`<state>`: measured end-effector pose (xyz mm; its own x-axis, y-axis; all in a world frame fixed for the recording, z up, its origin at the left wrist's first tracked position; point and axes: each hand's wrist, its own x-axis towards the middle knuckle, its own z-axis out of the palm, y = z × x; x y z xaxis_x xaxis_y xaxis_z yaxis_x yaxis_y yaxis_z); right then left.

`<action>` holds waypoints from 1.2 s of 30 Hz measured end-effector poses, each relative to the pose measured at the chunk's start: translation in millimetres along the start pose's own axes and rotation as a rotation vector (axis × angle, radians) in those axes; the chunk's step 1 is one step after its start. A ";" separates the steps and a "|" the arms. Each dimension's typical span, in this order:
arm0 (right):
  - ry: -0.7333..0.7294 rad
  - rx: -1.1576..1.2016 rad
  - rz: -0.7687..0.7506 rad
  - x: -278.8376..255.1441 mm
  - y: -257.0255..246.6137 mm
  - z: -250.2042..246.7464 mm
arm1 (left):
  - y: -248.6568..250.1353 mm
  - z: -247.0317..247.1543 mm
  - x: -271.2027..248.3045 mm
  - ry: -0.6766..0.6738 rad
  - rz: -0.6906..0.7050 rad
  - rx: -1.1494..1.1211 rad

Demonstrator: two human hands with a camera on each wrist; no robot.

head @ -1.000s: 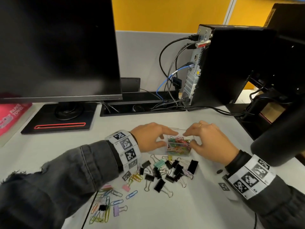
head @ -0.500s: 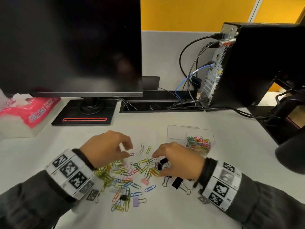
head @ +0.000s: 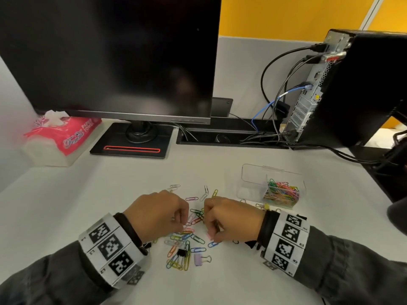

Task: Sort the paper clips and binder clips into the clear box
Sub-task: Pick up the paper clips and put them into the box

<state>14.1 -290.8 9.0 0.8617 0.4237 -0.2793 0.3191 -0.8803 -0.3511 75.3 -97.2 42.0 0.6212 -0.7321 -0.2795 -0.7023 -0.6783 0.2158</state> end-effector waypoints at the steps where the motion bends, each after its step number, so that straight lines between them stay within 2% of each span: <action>1: -0.013 0.019 -0.002 -0.2 1.0 0.3 | 2.7 3.5 -0.6 0.006 0.009 -0.013; 8: -0.034 0.131 0.025 -0.7 4.3 3.0 | 33.1 34.7 -2.7 -0.025 0.125 0.112; 13: -0.045 0.112 0.035 -5.0 7.0 3.9 | 38.6 38.0 -1.7 0.033 0.157 0.143; 16: 0.006 0.119 0.022 -13.5 12.4 -5.6 | 40.0 39.7 -3.1 0.066 0.177 0.131; 18: 0.107 0.136 0.091 -23.5 21.9 -17.6 | 39.4 38.7 -4.9 0.094 0.186 0.102; 20: 0.195 0.093 0.225 -35.9 35.0 -25.8 | 36.4 35.8 -6.8 0.124 0.193 0.062; 23: 0.187 -0.046 0.396 -49.7 46.0 -24.5 | 28.2 29.8 -8.0 0.157 0.192 0.016; 25: 0.175 -0.088 0.434 -53.9 46.0 -20.7 | 21.8 25.3 -8.2 0.171 0.158 -0.005; 28: 0.227 -0.128 0.397 -55.8 42.4 -19.9 | 11.9 17.2 -8.9 0.180 0.078 -0.008; 30: 0.249 -0.086 0.287 -52.3 35.0 -18.7 | 3.2 9.9 -9.8 0.193 0.027 -0.001; 33: 0.200 -0.034 0.111 -40.7 23.7 -10.6 | -13.7 -1.0 -13.5 0.164 -0.055 0.055; 36: 0.133 -0.092 0.175 -30.5 23.4 -4.8 | -31.7 -7.1 -19.2 0.070 -0.156 0.105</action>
<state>-2.8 -325.3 13.5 0.9494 0.2366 -0.2067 0.1899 -0.9562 -0.2227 88.1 -62.1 47.2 0.7454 -0.6239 -0.2349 -0.6260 -0.7762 0.0750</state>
